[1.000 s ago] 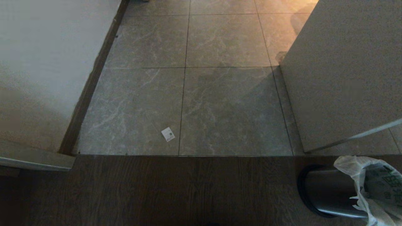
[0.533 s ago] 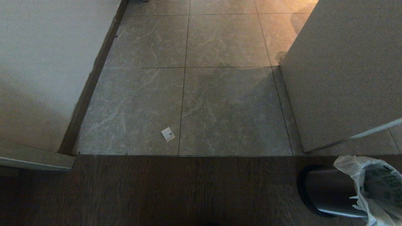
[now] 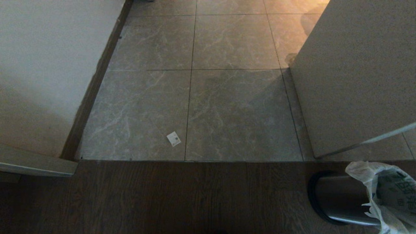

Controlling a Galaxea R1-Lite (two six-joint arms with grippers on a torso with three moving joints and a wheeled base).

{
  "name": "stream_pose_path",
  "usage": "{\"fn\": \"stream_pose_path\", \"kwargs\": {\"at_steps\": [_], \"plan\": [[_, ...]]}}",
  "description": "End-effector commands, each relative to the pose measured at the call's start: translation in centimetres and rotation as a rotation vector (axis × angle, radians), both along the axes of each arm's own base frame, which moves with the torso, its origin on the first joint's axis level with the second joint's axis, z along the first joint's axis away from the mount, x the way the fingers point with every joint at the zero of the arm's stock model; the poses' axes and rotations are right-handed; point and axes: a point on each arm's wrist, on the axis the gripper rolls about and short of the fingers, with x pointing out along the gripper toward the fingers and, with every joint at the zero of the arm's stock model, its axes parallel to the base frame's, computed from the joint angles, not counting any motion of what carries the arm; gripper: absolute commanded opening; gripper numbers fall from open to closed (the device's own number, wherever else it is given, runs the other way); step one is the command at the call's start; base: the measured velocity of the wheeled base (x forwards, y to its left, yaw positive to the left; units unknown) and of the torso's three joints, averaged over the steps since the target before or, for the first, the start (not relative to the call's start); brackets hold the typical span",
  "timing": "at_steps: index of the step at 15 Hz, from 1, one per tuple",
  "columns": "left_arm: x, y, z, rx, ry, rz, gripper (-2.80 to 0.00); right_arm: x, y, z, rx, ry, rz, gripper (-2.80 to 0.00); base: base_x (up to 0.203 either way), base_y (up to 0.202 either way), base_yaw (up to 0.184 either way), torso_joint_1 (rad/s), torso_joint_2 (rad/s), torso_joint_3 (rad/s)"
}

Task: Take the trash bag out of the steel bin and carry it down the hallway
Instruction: Place the outer trash can on the ground, then pick up the trash bag

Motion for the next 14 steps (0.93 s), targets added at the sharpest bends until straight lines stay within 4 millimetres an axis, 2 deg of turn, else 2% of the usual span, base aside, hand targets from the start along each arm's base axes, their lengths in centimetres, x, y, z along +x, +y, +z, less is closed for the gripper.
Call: {"fn": "stream_pose_path", "kwargs": {"at_steps": [1, 4, 5, 6, 8, 10, 14], "plan": [[0.0, 0.0, 0.0, 0.0, -0.001, 0.0, -2.8, 2.2, 6.5, 0.7, -0.041, 0.027, 0.133, -2.8, 0.0, 0.0, 0.0, 0.0, 0.0, 0.0], [0.0, 0.0, 0.0, 0.0, -0.001, 0.0, -2.8, 5.4, 12.6, -0.5, -0.136, 0.068, 0.267, -2.8, 0.0, 0.0, 0.0, 0.0, 0.0, 0.0], [0.0, 0.0, 0.0, 0.0, 0.0, 0.0, -2.8, 6.1, 13.9, -0.3, -0.143, 0.06, 0.285, -2.14, 0.0, 0.0, 0.0, 0.0, 0.0, 0.0], [0.0, 0.0, 0.0, 0.0, 0.0, 0.0, -2.8, 6.7, 15.2, -0.2, -0.131, 0.052, 0.293, 0.0, 0.0, 0.0, 0.0, 0.0, 0.0, 0.0], [0.0, 0.0, 0.0, 0.0, -0.001, 0.0, -2.8, 7.6, 17.3, -0.1, -0.116, 0.042, 0.33, 0.0, 0.0, 0.0, 0.0, 0.0, 0.0, 0.0], [0.0, 0.0, 0.0, 0.0, -0.001, 0.0, -2.8, 8.2, 18.3, -0.6, -0.138, 0.016, 0.366, 0.0, 0.0, 0.0, 0.0, 0.0, 0.0, 0.0], [0.0, 0.0, 0.0, 0.0, 0.001, 0.0, -2.8, 8.0, 19.0, -1.7, -0.146, 0.061, 0.373, 0.0, 0.0, 0.0, 0.0, 0.0, 0.0, 0.0]]}}
